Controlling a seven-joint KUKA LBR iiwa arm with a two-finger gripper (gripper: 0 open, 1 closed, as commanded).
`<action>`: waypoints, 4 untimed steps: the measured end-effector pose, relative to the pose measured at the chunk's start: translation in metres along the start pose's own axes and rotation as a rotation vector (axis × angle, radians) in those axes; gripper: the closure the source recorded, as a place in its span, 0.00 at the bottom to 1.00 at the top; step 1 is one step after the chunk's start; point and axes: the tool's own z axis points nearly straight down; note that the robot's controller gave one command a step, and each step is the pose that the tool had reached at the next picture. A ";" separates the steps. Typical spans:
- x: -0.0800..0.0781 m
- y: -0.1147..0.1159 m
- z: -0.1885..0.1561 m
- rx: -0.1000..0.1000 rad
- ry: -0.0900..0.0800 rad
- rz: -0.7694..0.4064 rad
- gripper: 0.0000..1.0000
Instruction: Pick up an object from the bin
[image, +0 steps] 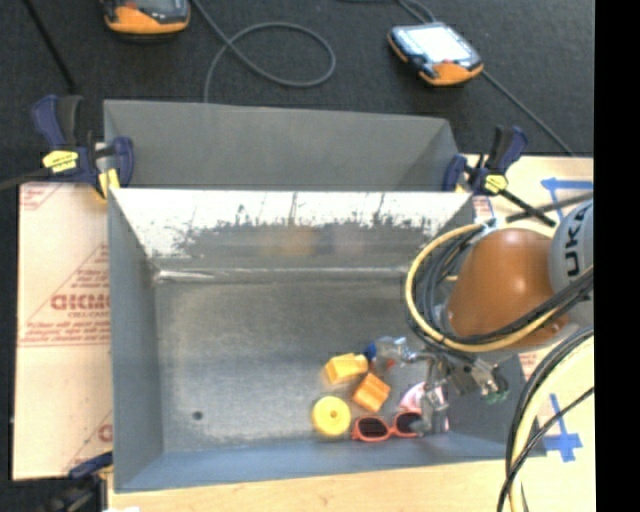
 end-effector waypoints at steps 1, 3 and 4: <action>-0.031 0.018 0.013 0.004 0.000 -0.130 0.00; -0.057 0.048 0.032 0.003 -0.013 -0.278 1.00; -0.047 0.054 -0.019 -0.004 0.004 -0.307 1.00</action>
Offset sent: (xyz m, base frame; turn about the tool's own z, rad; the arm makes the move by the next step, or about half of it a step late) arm 0.0320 0.0638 -0.0361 -0.2791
